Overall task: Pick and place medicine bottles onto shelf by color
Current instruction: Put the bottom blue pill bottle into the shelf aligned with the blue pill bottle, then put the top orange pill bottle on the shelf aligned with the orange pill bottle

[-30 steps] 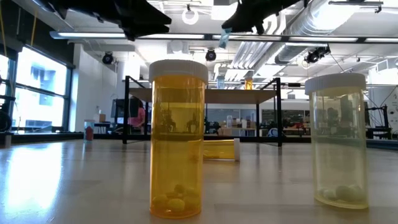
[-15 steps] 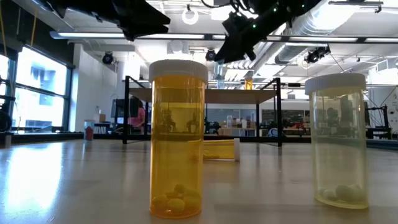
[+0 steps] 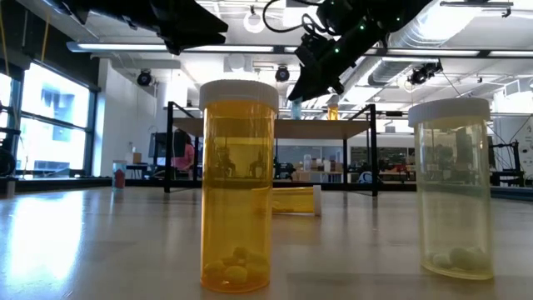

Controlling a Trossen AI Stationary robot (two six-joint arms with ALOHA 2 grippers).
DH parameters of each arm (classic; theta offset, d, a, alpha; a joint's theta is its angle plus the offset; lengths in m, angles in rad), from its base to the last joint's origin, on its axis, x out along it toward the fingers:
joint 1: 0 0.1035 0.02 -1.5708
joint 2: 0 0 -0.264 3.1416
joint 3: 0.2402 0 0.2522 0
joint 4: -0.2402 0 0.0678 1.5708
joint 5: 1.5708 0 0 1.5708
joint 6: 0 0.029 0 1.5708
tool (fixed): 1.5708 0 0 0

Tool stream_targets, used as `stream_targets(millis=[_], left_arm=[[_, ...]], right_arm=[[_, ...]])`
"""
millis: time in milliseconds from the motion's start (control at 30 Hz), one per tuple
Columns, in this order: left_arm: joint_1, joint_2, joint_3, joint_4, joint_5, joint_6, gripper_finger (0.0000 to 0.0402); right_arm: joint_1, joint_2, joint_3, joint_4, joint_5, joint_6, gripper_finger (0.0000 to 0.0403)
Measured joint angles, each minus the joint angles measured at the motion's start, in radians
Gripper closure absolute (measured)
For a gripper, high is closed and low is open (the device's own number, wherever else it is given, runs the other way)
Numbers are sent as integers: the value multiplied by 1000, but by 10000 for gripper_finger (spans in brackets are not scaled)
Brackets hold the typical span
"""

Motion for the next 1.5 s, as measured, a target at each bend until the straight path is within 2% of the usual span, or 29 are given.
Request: stream_targets(millis=[267, 633, 933, 1233, 1500], left_arm=[[0, 0, 0, 0, 0, 0, 183], [0, 0, 0, 0, 0, 0, 183], [0, 0, 0, -4, 0, 0, 181], [0, 0, 0, -25, 0, 0, 181], [0, 0, 0, -47, -1, 0, 181]], right_arm=[[-6, 0, 0, -3, -15, 0, 295], [-6, 2, -1, -9, -19, 0, 254], [-6, -2, -1, 5, -19, -10, 252], [-6, -59, 0, 12, -18, -27, 251], [20, -134, 0, -89, -30, -22, 251]])
